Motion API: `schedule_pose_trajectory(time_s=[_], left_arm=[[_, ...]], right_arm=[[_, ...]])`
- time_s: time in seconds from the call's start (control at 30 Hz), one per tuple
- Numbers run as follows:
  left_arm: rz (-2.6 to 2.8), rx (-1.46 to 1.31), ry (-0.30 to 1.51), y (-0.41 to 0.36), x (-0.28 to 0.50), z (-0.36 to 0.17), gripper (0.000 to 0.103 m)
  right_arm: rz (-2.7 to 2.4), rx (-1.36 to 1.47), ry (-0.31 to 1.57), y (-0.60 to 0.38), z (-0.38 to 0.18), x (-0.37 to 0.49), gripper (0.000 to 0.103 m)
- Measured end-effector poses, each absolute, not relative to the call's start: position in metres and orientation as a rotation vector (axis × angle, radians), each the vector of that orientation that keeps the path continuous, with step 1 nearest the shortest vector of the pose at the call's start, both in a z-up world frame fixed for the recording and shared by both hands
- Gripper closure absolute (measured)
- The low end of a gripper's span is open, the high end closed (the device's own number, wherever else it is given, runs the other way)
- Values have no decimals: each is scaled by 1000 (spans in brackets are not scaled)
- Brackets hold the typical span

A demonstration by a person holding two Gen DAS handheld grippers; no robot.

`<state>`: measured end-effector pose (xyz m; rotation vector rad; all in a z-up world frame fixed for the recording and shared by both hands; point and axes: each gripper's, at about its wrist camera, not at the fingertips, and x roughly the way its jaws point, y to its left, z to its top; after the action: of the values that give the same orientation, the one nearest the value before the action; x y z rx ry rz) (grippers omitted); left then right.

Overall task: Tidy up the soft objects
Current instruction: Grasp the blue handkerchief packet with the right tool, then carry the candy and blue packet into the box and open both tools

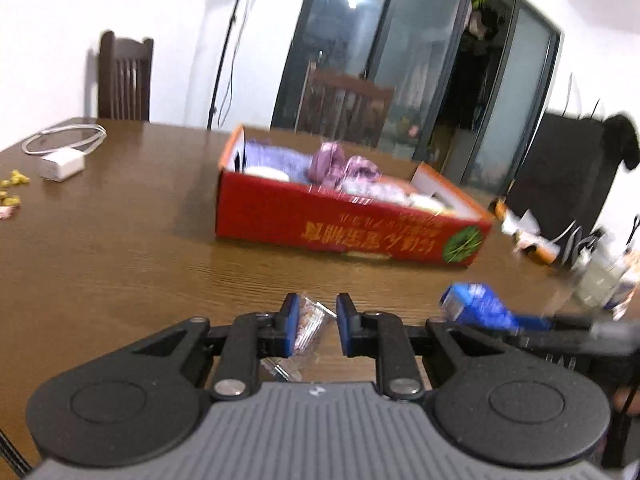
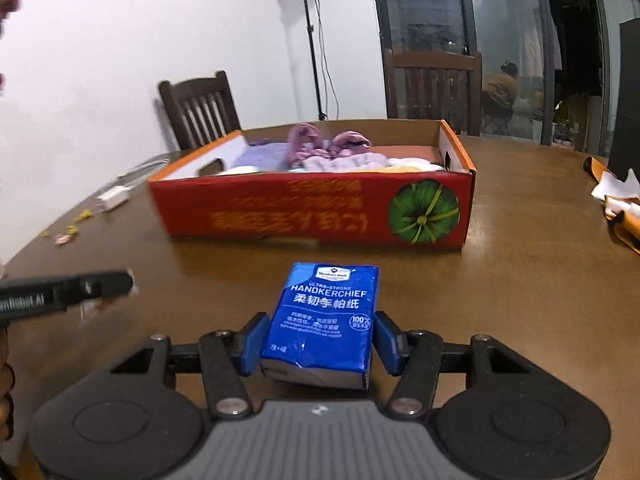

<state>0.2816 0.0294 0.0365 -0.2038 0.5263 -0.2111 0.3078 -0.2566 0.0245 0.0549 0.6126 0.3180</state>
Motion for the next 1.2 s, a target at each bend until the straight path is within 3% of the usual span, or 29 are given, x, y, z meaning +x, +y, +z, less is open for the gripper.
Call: schedule_pose_trajectory(time_s=[0.2, 0.63, 0.9, 1.2], left_arm=[[-234, -226, 480, 34, 235, 56, 82], [-249, -170, 399, 23, 212, 76, 82], [-250, -145, 346, 27, 261, 97, 82], [-237, -123, 355, 38, 382, 120, 82]], right_arm=[[403, 89, 588, -255, 34, 246, 48], [437, 42, 499, -245, 71, 205, 48], [465, 26, 473, -237, 95, 248, 48], [519, -1, 454, -211, 131, 360, 48]])
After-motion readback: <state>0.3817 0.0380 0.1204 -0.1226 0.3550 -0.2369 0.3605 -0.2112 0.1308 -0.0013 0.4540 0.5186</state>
